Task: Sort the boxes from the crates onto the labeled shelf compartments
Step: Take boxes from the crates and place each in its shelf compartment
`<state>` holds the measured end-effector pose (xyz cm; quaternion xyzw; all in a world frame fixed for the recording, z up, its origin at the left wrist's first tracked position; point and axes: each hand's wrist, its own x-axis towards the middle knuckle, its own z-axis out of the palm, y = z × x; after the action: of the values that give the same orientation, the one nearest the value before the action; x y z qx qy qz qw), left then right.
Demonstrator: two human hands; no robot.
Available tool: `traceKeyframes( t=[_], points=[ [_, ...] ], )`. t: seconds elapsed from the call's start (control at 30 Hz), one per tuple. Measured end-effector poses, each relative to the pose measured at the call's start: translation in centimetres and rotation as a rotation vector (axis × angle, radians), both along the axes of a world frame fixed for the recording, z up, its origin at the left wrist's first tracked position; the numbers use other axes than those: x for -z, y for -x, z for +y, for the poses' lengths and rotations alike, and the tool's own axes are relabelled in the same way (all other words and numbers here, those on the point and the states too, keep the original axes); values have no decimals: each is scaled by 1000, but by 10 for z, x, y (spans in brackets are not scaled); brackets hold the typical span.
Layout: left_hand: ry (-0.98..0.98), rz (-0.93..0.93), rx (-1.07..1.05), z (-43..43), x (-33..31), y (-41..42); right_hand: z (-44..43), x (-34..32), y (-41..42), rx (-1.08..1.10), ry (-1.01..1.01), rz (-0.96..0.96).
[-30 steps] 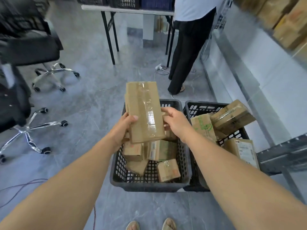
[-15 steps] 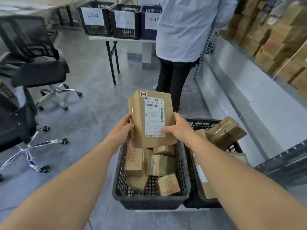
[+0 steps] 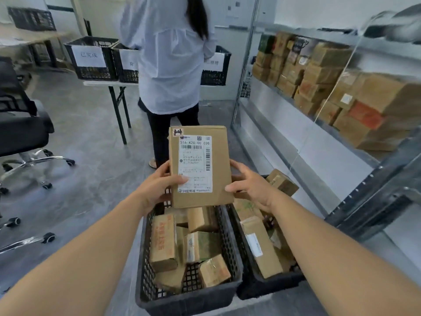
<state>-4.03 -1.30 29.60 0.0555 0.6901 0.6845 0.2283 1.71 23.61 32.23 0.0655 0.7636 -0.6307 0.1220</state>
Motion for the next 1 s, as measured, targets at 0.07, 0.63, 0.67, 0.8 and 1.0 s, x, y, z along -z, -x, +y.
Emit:
traceKeyframes(
  t=[0.07,0.63,0.67,0.8,1.0],
  points=[
    [-27,9,75,8,-7,3,10,-4,-14,38,19,-4],
    [-139,186,692,200,-66,-66,115,-47,-206,616,-77,281],
    [-131,199,725,214,-69,-77,122,-52,-224,656,-102,288],
    [-93,261,790,269,-83,-122,148,-68,-305,816,-190,322],
    [9,575,747,335,-99,-227,176,-93,-441,980,-269,378]
  ],
)
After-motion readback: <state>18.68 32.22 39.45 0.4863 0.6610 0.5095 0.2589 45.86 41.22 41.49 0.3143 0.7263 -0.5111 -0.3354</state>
